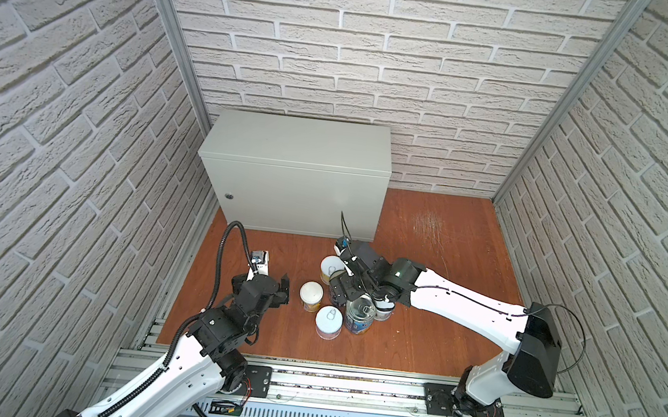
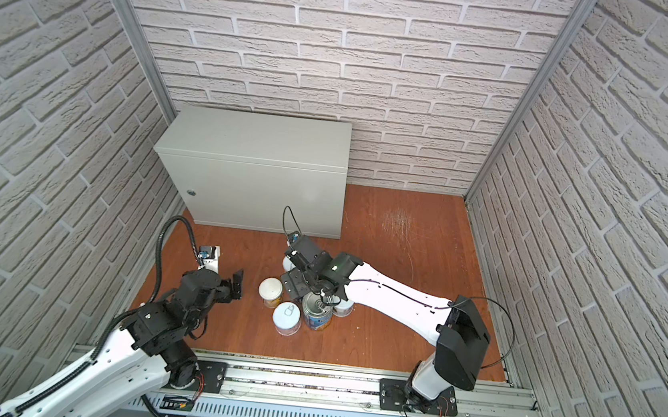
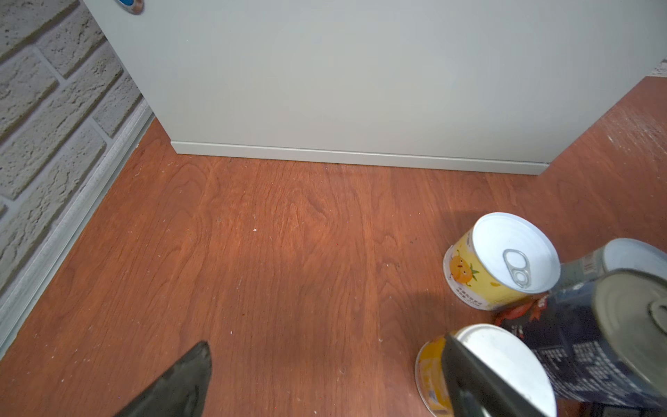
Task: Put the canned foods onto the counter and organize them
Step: 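Lower the right gripper and grasp the dark blue-labelled can from above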
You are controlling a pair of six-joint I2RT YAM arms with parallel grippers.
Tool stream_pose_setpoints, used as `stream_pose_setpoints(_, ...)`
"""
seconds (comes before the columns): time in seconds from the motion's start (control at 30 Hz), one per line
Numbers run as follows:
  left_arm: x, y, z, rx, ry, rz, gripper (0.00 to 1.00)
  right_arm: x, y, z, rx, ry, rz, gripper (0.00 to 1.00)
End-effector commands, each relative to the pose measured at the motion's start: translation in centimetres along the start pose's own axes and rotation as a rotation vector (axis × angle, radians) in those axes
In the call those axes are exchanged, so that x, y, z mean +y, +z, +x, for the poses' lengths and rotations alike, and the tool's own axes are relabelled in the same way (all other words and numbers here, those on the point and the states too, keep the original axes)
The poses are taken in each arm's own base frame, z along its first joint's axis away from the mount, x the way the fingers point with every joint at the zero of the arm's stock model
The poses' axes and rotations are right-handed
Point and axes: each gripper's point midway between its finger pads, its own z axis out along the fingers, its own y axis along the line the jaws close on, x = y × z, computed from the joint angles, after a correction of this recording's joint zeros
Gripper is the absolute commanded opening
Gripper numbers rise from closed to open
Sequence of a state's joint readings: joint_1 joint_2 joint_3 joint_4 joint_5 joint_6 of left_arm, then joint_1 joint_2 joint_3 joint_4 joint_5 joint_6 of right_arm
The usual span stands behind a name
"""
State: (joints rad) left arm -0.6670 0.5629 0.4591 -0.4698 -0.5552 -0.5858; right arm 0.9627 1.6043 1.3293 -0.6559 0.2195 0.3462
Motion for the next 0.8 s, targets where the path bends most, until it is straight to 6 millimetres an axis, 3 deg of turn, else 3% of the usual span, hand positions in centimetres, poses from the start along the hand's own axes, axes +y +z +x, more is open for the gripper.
stream_pose_setpoints(0.0,-0.2,0.6,-0.7,-0.037,-0.004,0.002,0.98,0.4,0.1,-0.3,0.007,0.024,0.004,0.97)
stream_pose_setpoints(0.33,-0.5,1.8,-0.3,0.008,0.009,-0.004,0.98,0.4,2.2,0.4,0.103,0.039,0.058,0.93)
stream_pose_setpoints(0.77,0.3,1.8,-0.2,-0.032,-0.052,-0.004,0.98,-0.1,4.0,1.2,0.142,0.062,0.109,0.88)
